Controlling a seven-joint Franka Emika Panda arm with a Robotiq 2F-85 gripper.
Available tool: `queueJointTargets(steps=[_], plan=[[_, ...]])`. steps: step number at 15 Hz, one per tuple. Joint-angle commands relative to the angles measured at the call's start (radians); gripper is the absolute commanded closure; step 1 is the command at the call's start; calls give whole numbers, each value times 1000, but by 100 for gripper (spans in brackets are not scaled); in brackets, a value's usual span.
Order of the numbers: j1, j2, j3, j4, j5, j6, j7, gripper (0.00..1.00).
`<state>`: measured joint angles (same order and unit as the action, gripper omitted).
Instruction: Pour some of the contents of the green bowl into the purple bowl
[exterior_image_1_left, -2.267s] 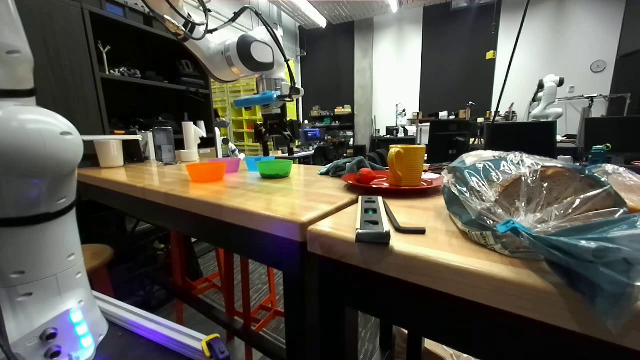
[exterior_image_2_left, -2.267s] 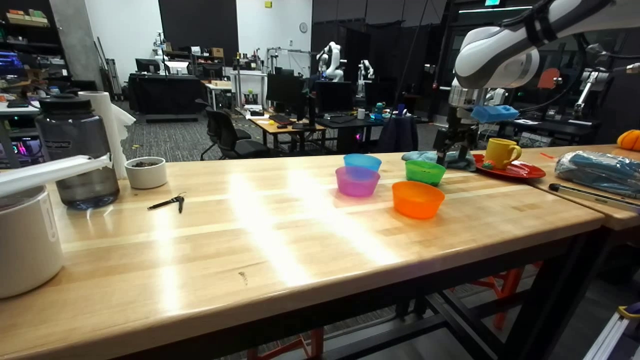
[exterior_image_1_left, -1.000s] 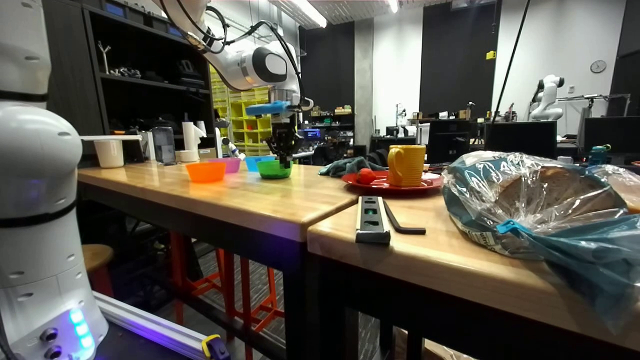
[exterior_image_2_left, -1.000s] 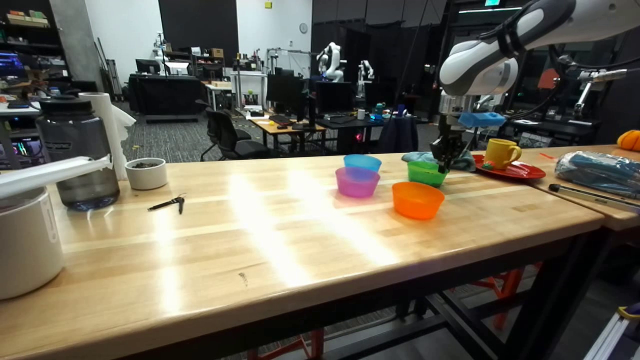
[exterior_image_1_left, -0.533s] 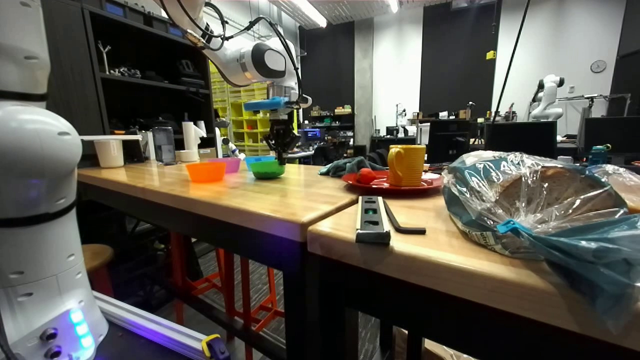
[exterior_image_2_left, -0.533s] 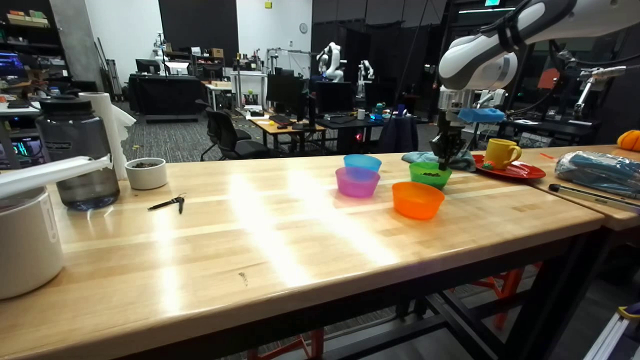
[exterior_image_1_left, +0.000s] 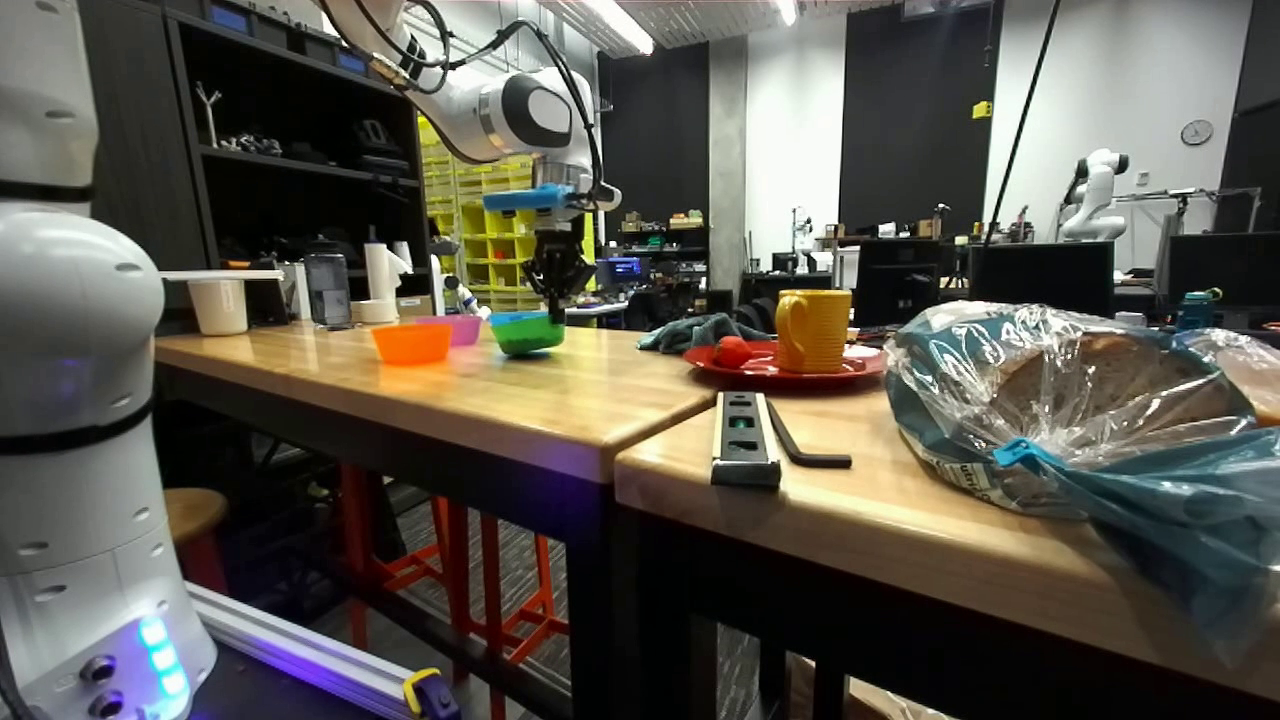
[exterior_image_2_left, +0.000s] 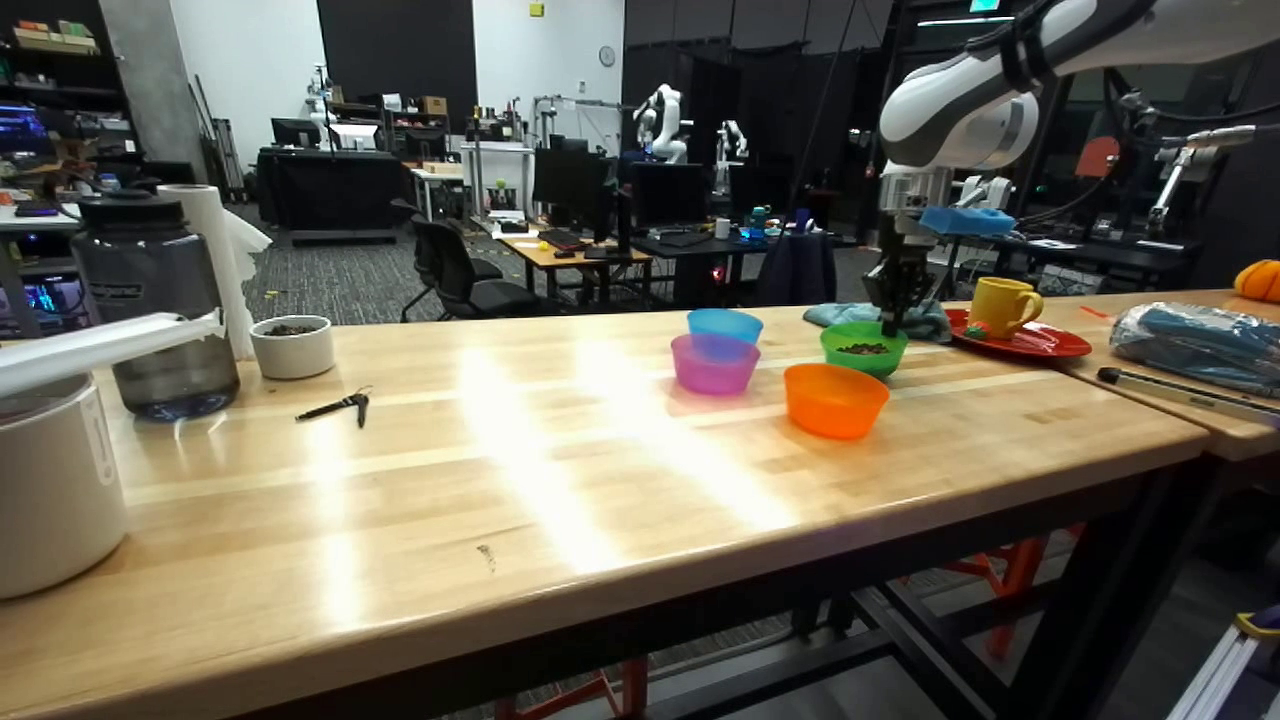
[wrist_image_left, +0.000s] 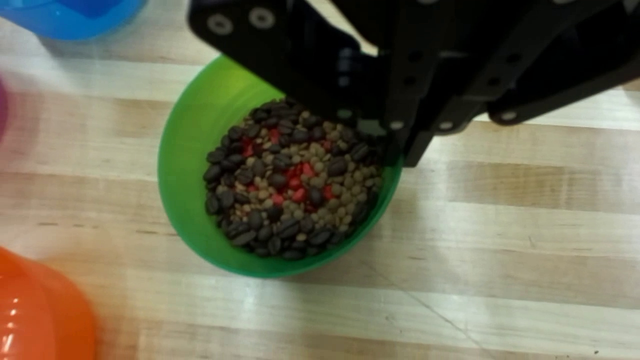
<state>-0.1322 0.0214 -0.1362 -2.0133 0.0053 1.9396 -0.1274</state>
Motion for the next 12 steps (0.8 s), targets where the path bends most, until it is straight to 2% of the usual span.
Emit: queueJointTargets(steps=[1, 6, 12], plan=[[3, -28, 6, -2, 39, -31, 15, 99], [13, -29, 15, 3, 84, -40, 36, 99], [43, -46, 46, 24, 77, -19, 111, 99]])
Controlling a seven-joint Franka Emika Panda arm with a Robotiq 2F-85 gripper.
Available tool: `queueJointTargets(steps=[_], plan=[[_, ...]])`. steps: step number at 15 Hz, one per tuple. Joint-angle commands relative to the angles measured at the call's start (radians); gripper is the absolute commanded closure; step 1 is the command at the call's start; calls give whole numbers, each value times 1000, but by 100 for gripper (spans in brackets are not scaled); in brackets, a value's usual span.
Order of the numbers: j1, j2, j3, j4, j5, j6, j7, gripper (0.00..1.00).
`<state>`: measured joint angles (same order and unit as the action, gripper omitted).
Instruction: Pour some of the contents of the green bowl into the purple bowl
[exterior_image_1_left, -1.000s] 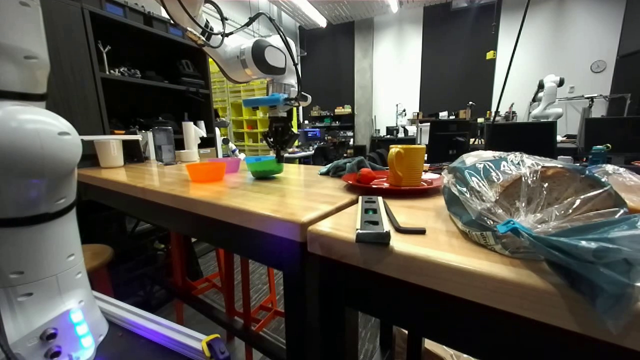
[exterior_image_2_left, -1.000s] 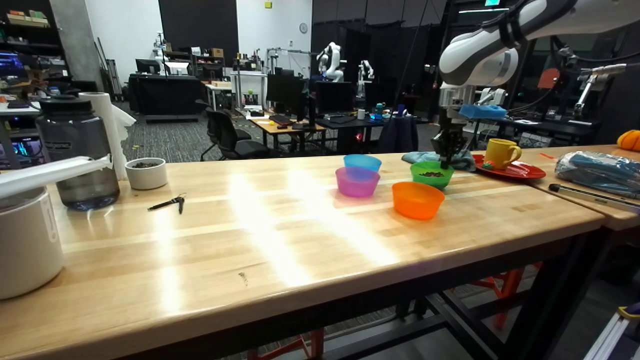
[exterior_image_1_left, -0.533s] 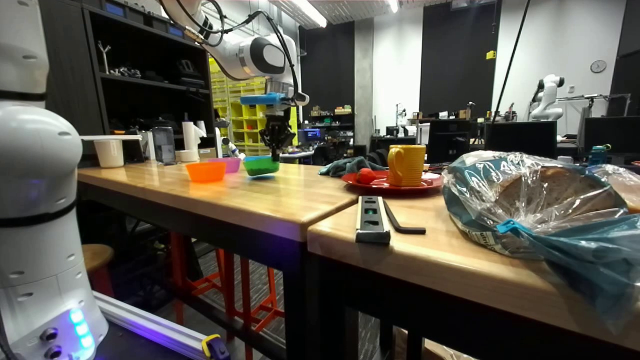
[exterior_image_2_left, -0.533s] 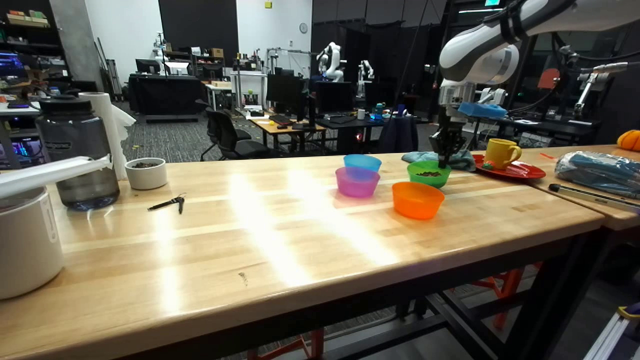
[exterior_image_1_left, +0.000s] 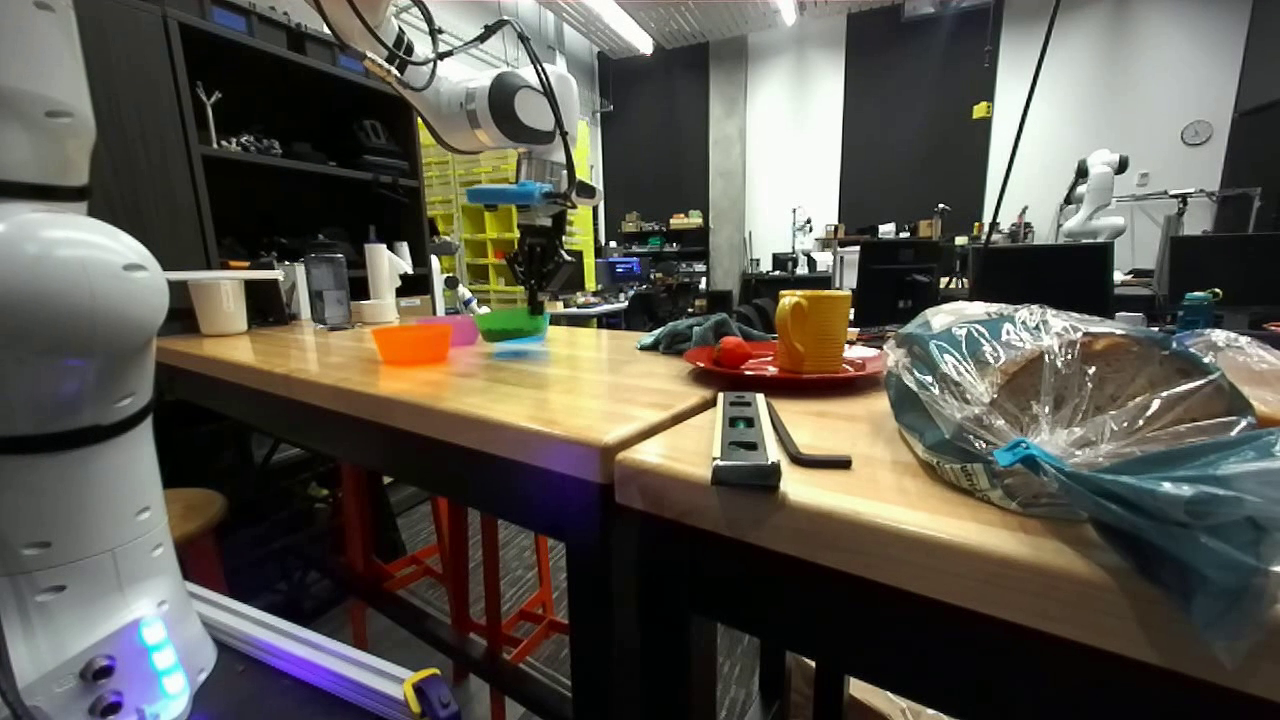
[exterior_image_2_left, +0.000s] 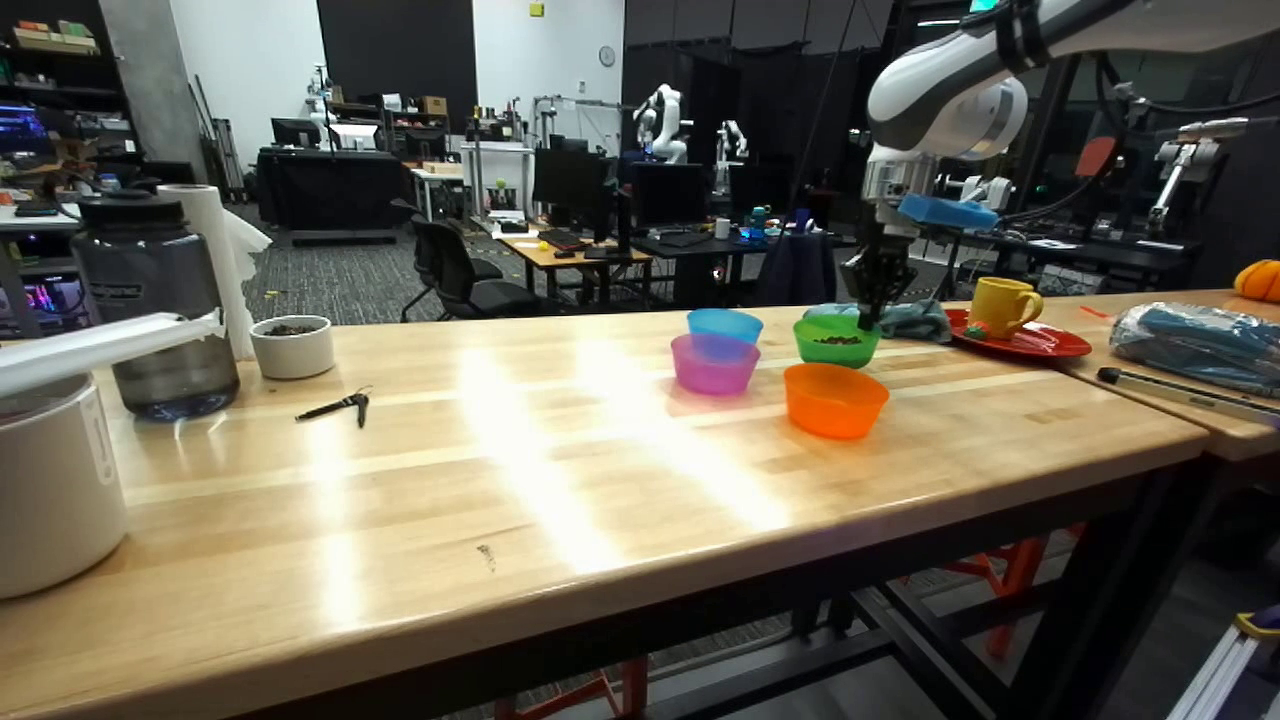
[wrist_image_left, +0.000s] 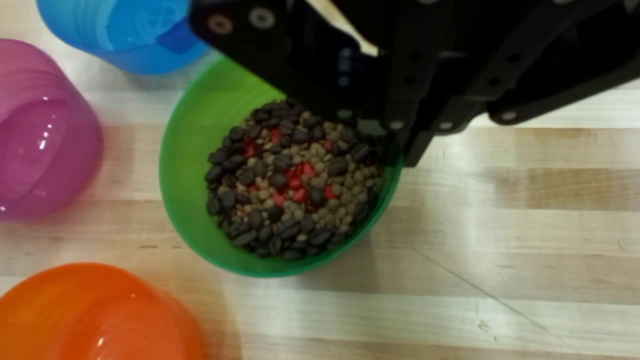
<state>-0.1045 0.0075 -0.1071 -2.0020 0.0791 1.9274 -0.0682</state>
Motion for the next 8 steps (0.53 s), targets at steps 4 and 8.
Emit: queueJointTargets(steps=[4, 8], plan=[[40, -45, 42, 39, -17, -1, 101, 99], [59, -58, 62, 49, -44, 23, 144, 99]])
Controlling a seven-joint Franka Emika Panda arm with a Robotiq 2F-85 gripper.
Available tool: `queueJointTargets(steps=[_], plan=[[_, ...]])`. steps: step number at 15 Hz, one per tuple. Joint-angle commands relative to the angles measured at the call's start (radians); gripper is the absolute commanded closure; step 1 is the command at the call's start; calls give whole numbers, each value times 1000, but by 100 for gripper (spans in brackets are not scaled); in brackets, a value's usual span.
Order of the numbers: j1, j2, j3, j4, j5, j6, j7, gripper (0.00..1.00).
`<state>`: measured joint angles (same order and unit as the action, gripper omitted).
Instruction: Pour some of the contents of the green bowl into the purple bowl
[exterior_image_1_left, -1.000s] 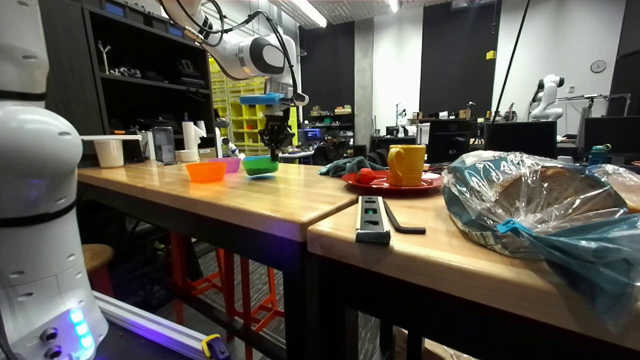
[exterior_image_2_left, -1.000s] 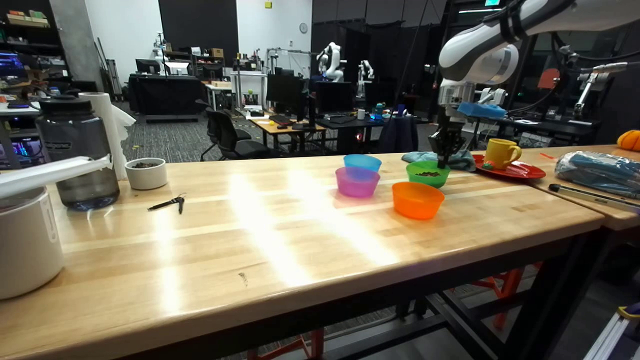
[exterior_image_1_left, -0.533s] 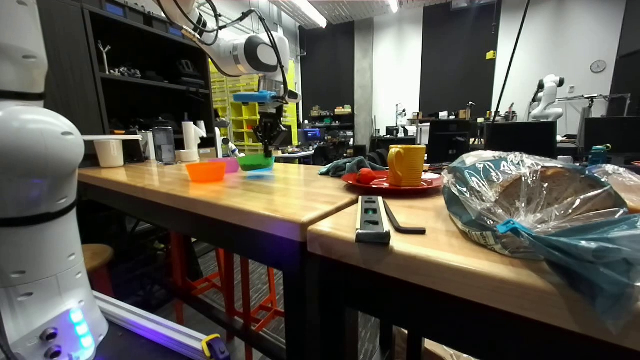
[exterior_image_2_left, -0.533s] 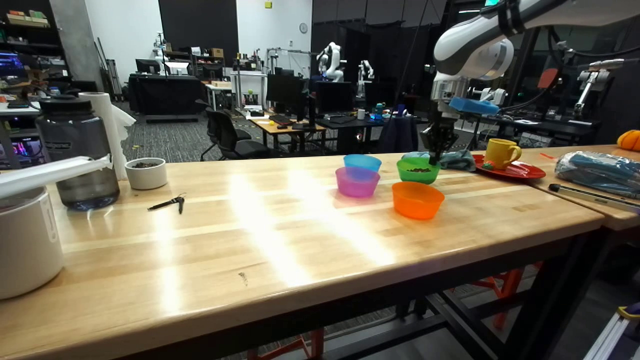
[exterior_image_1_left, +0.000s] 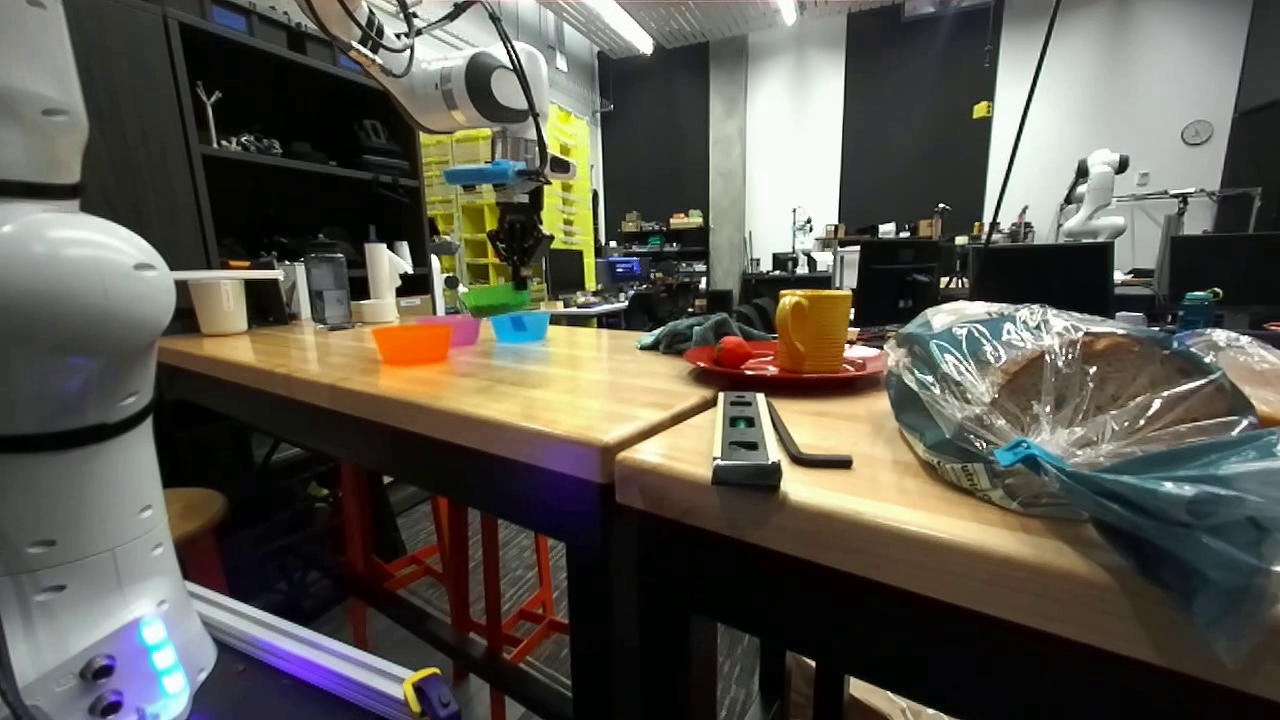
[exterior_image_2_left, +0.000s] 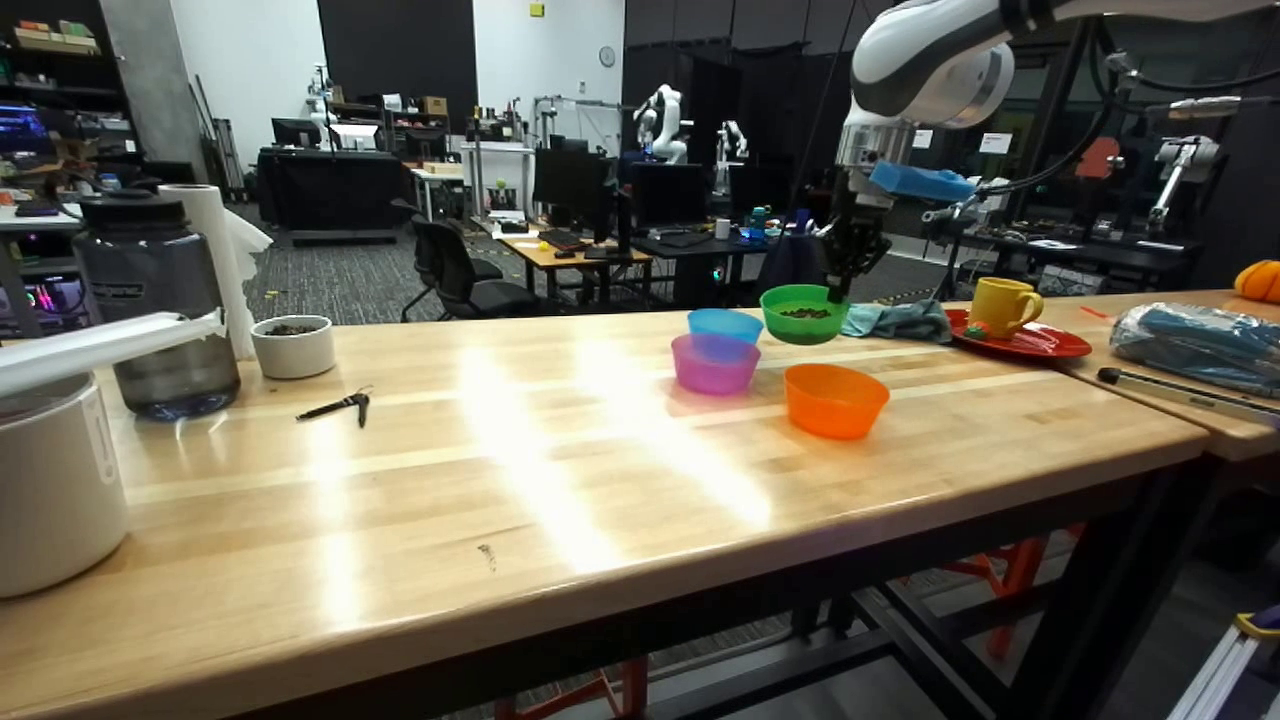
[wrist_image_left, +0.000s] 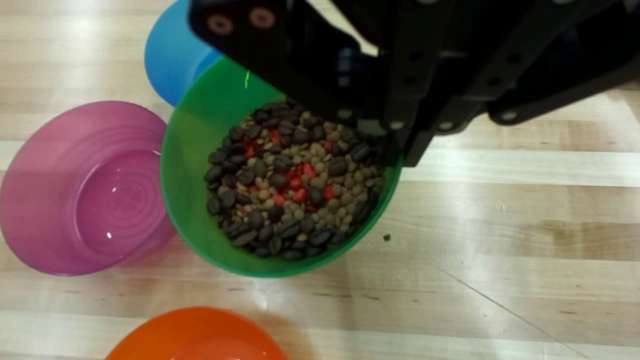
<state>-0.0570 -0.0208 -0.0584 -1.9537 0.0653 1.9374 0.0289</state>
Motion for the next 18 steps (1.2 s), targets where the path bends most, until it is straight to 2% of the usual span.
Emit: queueJointTargets(steps=[1, 5, 12, 18], plan=[[16, -35, 19, 1, -39, 22, 57, 99], [30, -29, 38, 10, -66, 48, 97, 99], [62, -1, 74, 36, -53, 66, 109, 99], [82, 6, 94, 34, -34, 154, 88, 99]])
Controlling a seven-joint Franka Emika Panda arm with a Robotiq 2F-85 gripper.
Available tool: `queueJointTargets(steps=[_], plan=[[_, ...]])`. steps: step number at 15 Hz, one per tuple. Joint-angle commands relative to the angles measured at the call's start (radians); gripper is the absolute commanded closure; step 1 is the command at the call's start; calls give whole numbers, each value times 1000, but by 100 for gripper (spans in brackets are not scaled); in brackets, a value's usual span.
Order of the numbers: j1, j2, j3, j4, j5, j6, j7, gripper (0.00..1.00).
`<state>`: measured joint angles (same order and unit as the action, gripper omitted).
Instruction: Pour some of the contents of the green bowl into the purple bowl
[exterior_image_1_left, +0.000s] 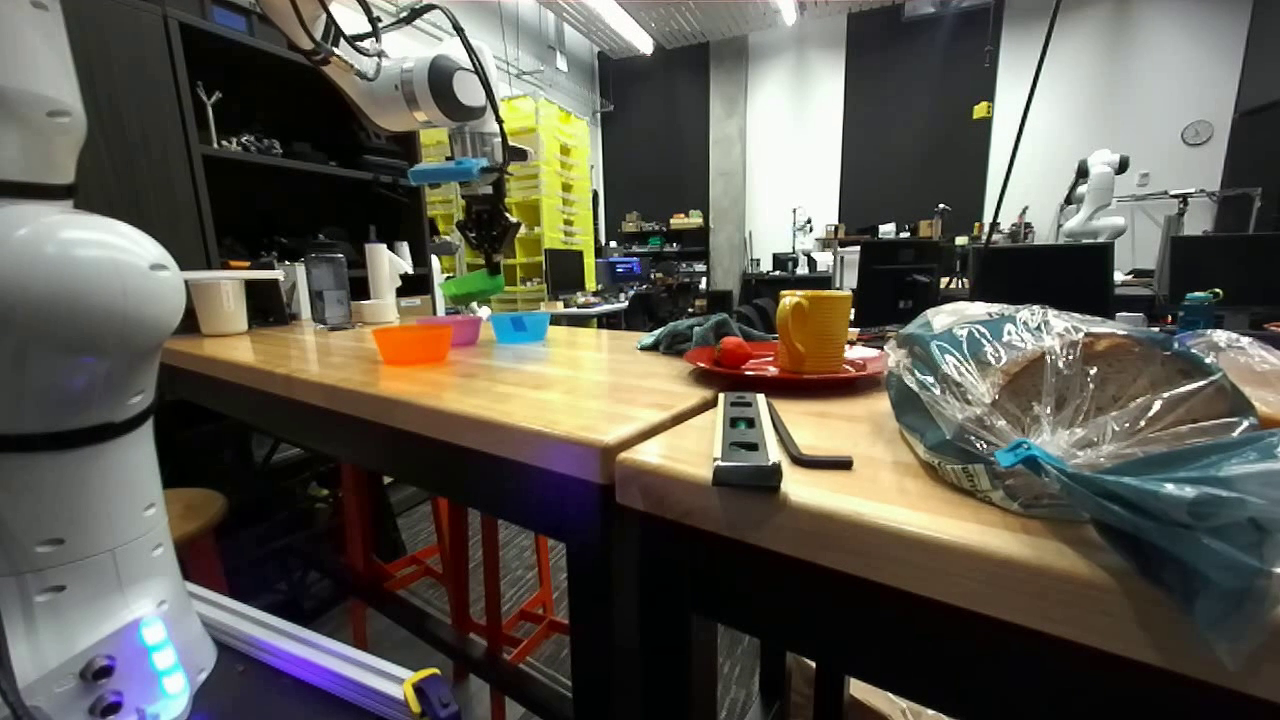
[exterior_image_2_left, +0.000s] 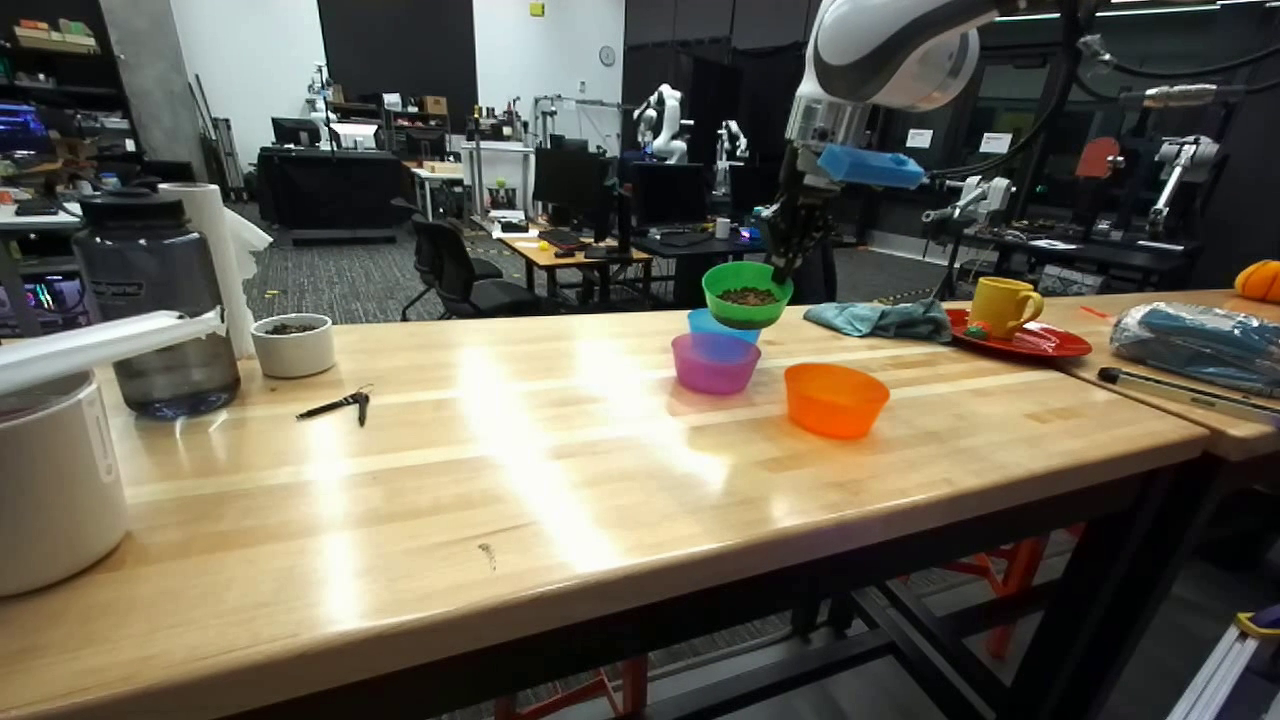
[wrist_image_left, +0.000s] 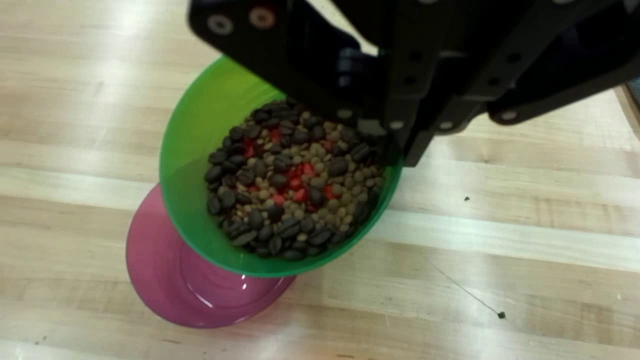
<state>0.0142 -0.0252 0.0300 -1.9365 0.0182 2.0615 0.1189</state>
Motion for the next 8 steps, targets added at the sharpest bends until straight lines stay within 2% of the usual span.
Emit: queueJointTargets(steps=[1, 8], plan=[[13, 11, 8, 10, 17, 52, -9, 99], [24, 23, 17, -25, 55, 197, -75, 99]])
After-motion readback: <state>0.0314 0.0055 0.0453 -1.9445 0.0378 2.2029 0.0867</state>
